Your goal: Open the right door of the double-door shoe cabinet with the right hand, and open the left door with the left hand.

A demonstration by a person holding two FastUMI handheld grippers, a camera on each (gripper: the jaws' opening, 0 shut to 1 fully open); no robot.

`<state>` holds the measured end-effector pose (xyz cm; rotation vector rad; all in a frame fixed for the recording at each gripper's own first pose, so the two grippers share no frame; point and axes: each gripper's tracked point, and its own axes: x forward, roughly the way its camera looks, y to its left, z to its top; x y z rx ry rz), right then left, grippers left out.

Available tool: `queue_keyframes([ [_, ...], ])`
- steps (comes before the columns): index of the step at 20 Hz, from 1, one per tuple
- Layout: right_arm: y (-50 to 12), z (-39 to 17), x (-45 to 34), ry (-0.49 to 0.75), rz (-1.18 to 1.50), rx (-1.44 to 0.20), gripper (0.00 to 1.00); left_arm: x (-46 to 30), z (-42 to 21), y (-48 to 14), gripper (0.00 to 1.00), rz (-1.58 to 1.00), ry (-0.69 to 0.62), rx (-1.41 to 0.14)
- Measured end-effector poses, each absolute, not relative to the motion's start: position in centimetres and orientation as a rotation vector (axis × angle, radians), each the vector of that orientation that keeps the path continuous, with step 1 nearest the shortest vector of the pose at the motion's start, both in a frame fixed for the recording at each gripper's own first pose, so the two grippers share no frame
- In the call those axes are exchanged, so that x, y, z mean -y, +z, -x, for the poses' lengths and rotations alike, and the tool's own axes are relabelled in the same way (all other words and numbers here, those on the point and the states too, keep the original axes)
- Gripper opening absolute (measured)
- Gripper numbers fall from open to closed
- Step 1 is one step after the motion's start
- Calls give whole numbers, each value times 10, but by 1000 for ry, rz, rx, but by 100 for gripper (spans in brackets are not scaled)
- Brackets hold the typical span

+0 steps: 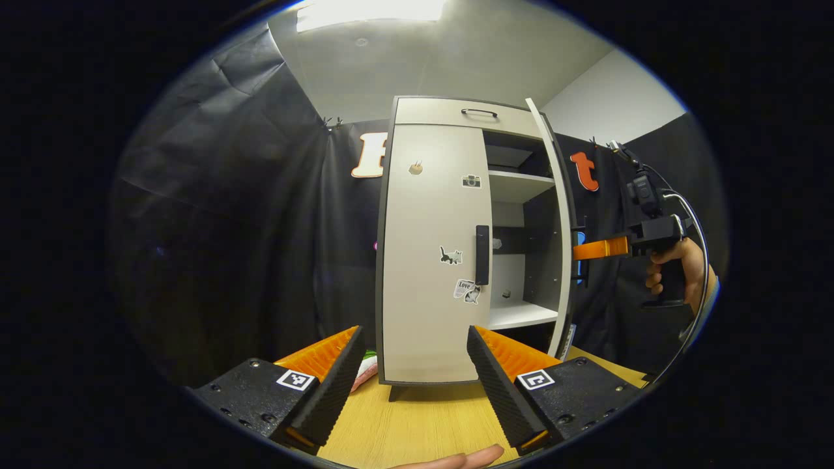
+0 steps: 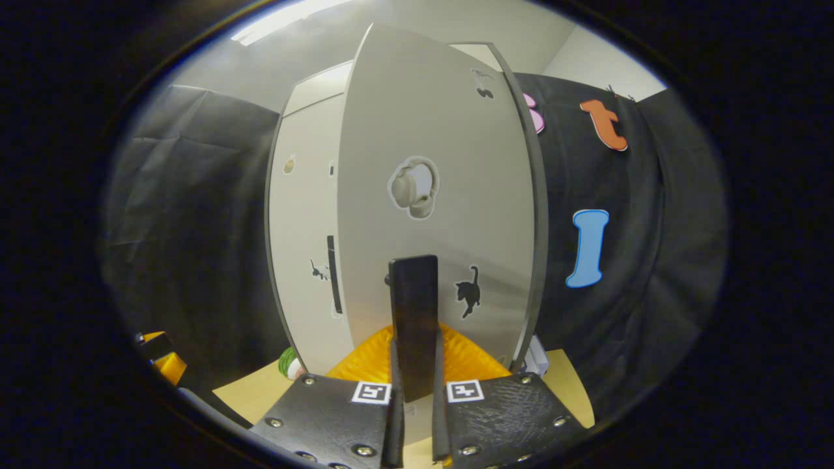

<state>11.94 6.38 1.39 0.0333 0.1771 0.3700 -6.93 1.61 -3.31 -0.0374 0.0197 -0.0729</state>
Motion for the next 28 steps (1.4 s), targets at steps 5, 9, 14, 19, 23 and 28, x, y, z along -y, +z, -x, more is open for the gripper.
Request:
queue_keyframes([
  [5, 16, -116, -49, 372, -41, -174, 17, -4, 74, -33, 97, 24, -97, -12],
  [9, 17, -113, -36, 359, -39, -172, 17, -2, 77, -36, 97, 25, -104, -16],
  [14, 18, -111, -16, 327, -25, -162, 16, 1, 77, -35, 97, 34, -105, -9],
  [19, 25, -100, 16, 296, 31, -136, 14, 18, 75, -40, 97, 24, -132, -21],
  [23, 19, -108, 47, 209, 28, -140, 5, 32, 72, -45, 97, 19, -151, -38],
  [28, 17, -113, 89, 171, -91, -168, 1, 38, 62, -45, 97, 17, -144, -43],
])
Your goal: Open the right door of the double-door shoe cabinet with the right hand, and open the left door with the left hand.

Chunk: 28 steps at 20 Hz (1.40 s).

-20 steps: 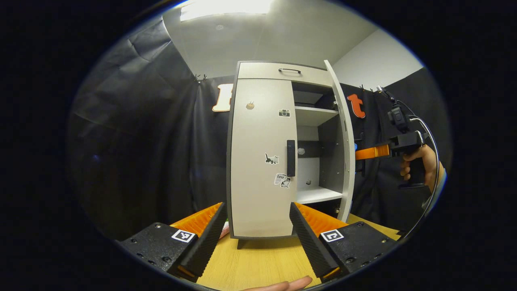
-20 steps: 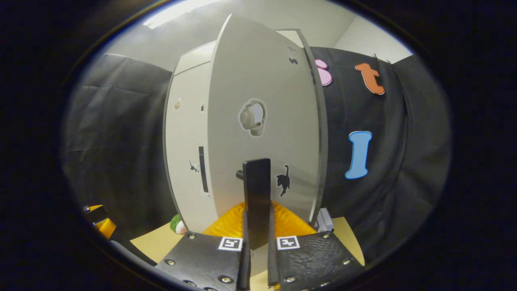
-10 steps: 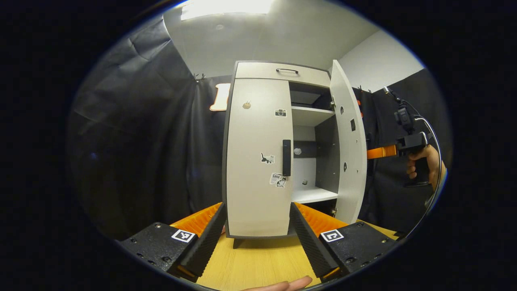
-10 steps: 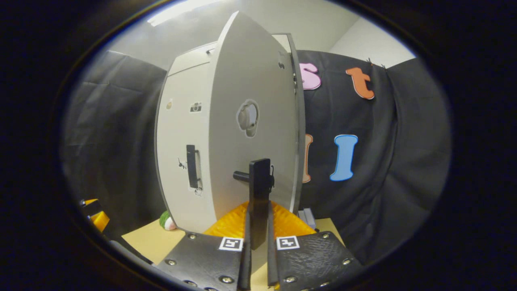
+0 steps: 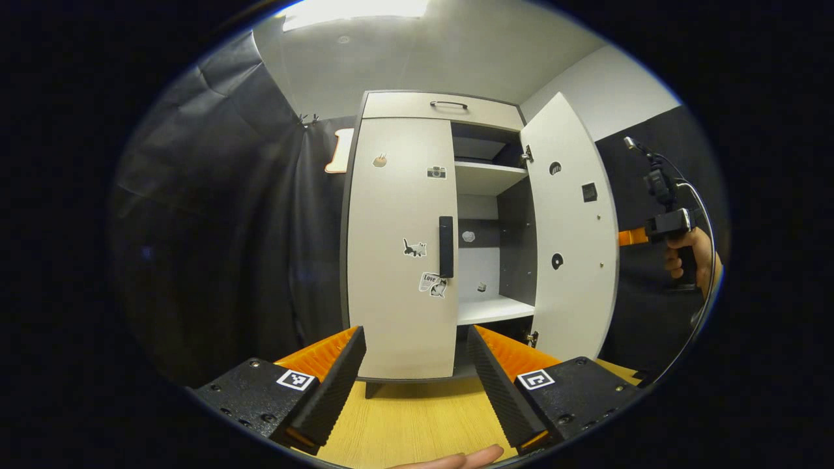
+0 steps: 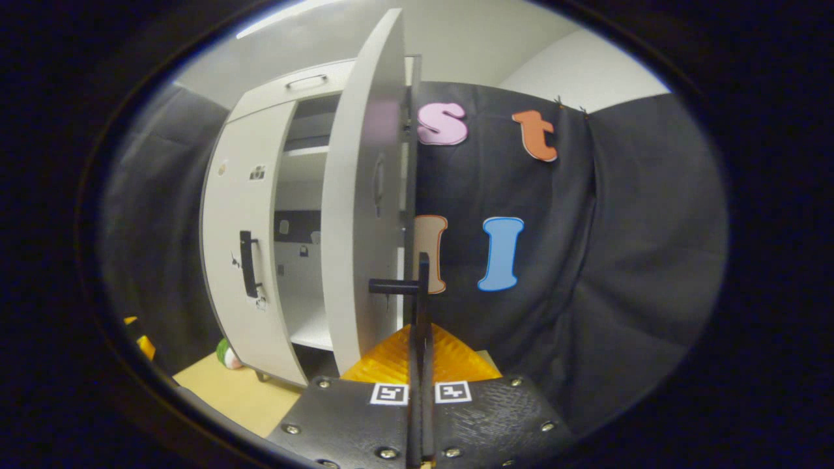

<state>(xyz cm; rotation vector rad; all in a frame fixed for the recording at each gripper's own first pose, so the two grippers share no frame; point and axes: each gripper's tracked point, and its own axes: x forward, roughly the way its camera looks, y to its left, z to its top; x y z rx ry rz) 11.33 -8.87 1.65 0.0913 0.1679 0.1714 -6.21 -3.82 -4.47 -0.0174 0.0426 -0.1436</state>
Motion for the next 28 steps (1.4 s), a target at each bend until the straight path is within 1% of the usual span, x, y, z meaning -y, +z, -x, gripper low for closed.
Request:
queue_keyframes([
  [2, 15, -115, 90, 215, -163, -177, 1, 39, 57, -44, 97, 14, -131, -46],
  [3, 15, -115, 92, 225, -170, -172, 4, 40, 54, -44, 97, 10, -126, -46],
  [6, 13, -112, 92, 230, -146, -152, 4, 37, 46, -46, 97, 2, -106, -54],
  [9, 14, -112, 93, 228, -121, -124, 4, 44, 37, -54, 97, 2, -126, -87],
  [10, 16, -108, 94, 235, -125, -116, 6, 45, 33, -53, 96, 5, -131, -87],
  [11, 16, -108, 95, 229, -136, -112, 4, 45, 30, -52, 97, 15, -128, -81],
  [12, 14, -108, 101, 210, -144, -109, 4, 46, 26, -51, 97, 17, -132, -84],
  [14, 15, -106, 111, 166, -170, -95, 16, 53, 15, -46, 97, 15, -150, -86],
  [15, 14, -103, 111, 160, -169, -85, 39, 56, 10, -42, 97, 10, -158, -80],
  [16, 12, -95, 114, 154, -150, -72, 42, 57, 3, -37, 97, 7, -161, -74],
  [17, 13, -88, 116, 134, -126, -52, 48, 56, -3, -33, 97, 6, -150, -68],
  [18, 16, -80, 122, 103, -104, -33, 44, 53, -10, -27, 97, 10, -135, -60],
  [19, 20, -72, 125, 75, -83, -13, 56, 54, -18, -22, 96, 11, -128, -49],
  [21, 28, -54, 125, 40, -44, 20, 92, 57, -36, -10, 97, 1, -128, -14],
  [23, 33, -31, 117, 25, -46, 29, 94, 62, -56, 0, 97, -21, -123, 23],
  [24, 36, -20, 111, 36, -50, 35, 99, 68, -66, 3, 96, -26, -129, 30],
  [27, 37, 8, 87, 83, -75, 44, 99, 97, -92, 11, 96, -21, -200, 49],
  [28, 35, 17, 83, 92, -87, 43, 94, 105, -101, 16, 96, -26, -212, 57],
])
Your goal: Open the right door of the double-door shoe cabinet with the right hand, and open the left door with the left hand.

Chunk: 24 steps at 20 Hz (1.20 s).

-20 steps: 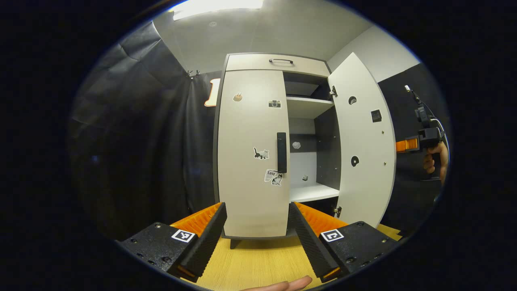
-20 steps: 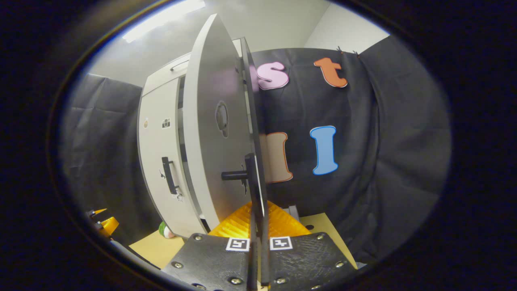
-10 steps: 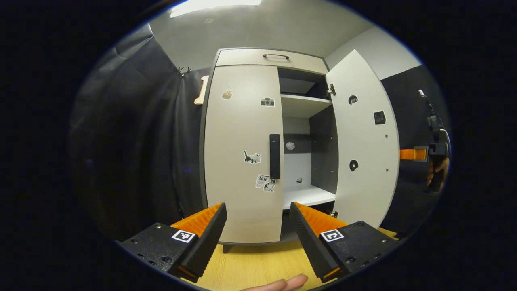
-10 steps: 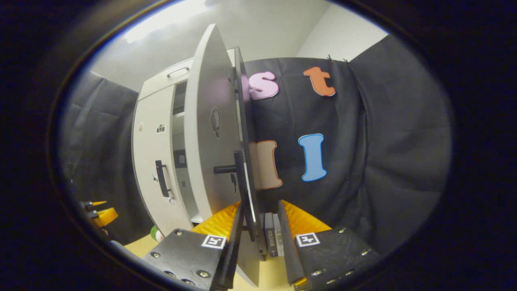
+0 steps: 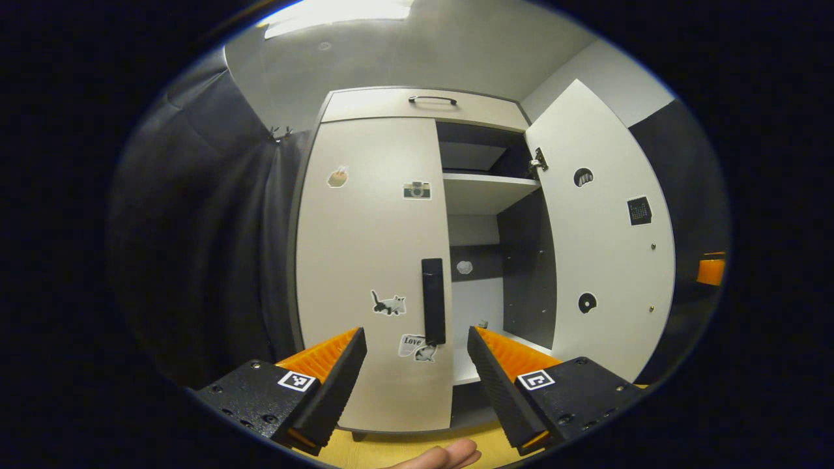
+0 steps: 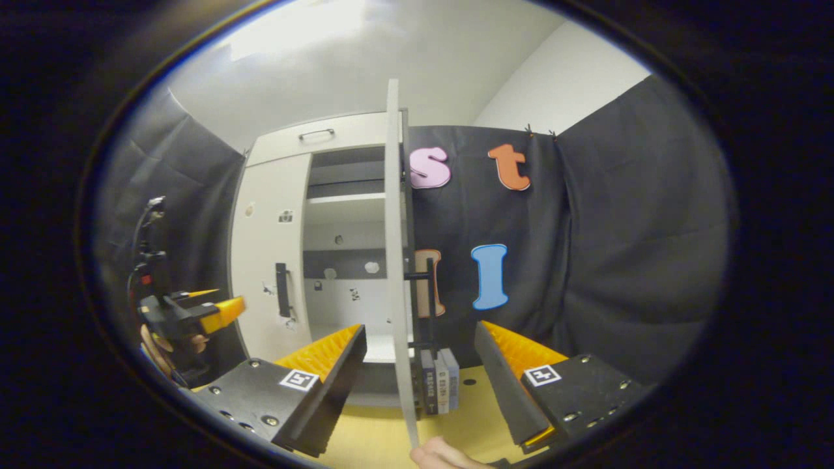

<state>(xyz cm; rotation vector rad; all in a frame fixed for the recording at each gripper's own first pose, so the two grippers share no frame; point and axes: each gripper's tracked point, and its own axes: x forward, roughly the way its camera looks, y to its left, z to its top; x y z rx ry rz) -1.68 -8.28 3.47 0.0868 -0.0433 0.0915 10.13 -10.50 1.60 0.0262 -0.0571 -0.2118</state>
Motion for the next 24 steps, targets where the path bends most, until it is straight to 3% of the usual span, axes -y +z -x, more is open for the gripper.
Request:
queue_keyframes([
  [3, 34, 44, 71, 131, -112, 73, 94, 112, -131, 18, 96, -42, -169, 47],
  [4, 33, 48, 68, 141, -117, 81, 99, 111, -143, 14, 96, -32, -149, 26],
  [6, 34, 57, 67, 151, -115, 101, 94, 116, -166, 10, 96, -22, -138, 8],
  [11, 38, 74, 73, 144, -114, 133, 94, 122, -220, 0, 96, -79, -101, -2],
  [13, 40, 76, 72, 147, -124, 145, 99, 130, -232, -4, 93, -90, -122, -7],
  [14, 39, 75, 71, 154, -126, 145, 94, 129, -238, -2, 93, -93, -108, 4],
  [15, 37, 75, 69, 160, -121, 141, 99, 125, -245, -2, 92, -101, -84, 17],
  [18, 30, 76, 67, 176, -127, 124, 94, 127, -250, 5, 77, -82, -93, 39],
  [20, 25, 81, 64, 187, -141, 112, 94, 129, -250, 0, 51, -73, -105, 32],
  [22, 21, 83, 59, 201, -153, 102, 99, 134, -249, 3, 48, -49, -110, 40],
  [23, 20, 82, 54, 207, -155, 96, 99, 132, -248, 0, 37, -42, -95, 24],
  [24, 18, 82, 52, 211, -154, 90, 99, 132, -249, 0, 33, -41, -80, 8],
])
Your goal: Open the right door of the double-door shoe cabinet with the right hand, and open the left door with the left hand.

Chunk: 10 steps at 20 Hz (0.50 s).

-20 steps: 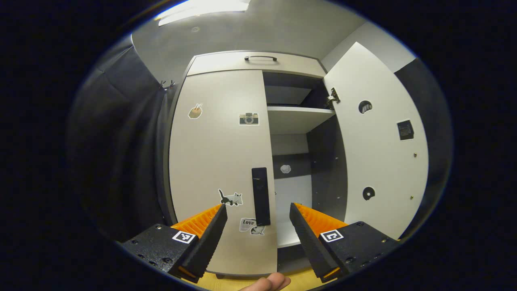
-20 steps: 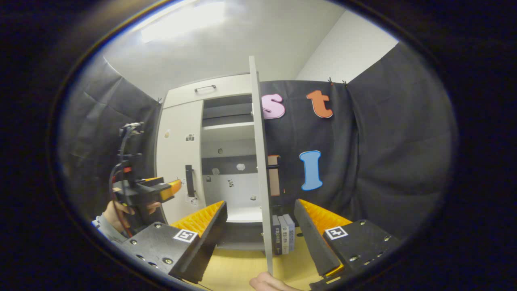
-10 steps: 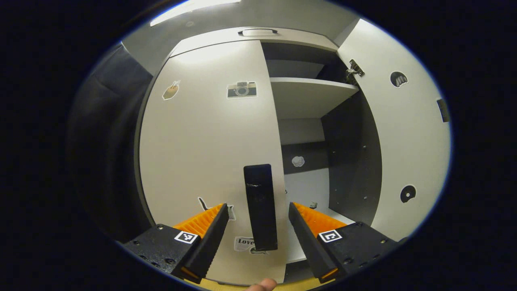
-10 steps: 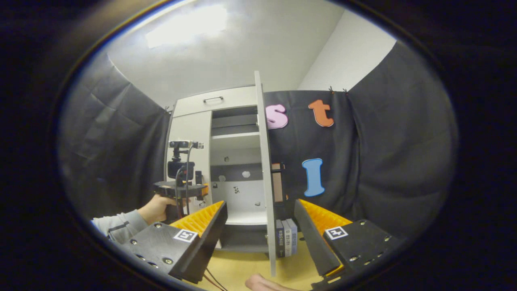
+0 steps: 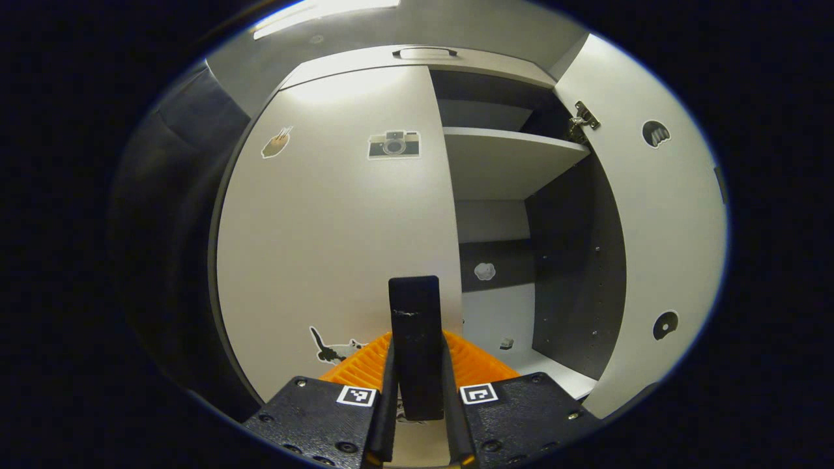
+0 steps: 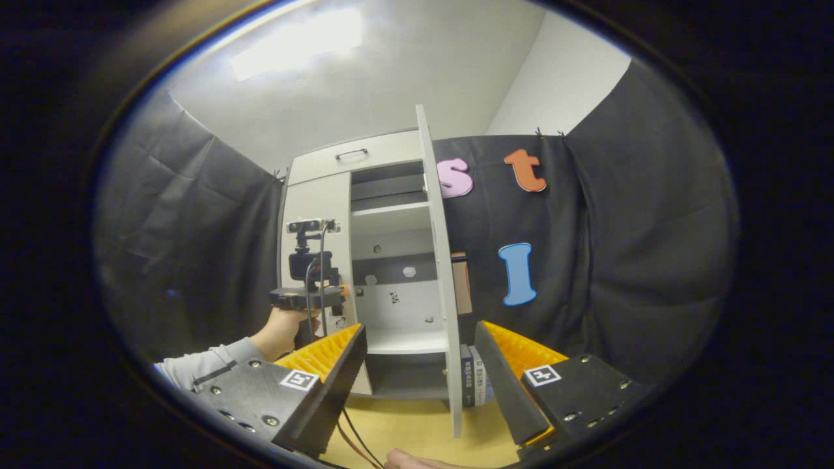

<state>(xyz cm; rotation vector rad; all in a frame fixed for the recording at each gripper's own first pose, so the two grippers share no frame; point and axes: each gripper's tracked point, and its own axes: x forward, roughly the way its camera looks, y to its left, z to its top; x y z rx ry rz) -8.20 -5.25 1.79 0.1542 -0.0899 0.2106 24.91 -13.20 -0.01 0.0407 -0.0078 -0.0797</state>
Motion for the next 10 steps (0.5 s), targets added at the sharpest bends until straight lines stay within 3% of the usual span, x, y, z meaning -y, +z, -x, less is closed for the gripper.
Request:
queue_keyframes([
  [3, 11, 80, 46, 215, -159, 84, 94, 132, -249, -3, 28, -29, -74, -33],
  [4, 10, 80, 46, 204, -173, 90, 99, 132, -248, -4, 27, -23, -76, -40],
  [9, -3, 77, 37, 169, -252, 51, 98, 130, -237, -10, 24, -21, -85, -83],
  [10, -6, 79, 34, 171, -268, 43, 94, 129, -232, -8, 24, -17, -83, -83],
])
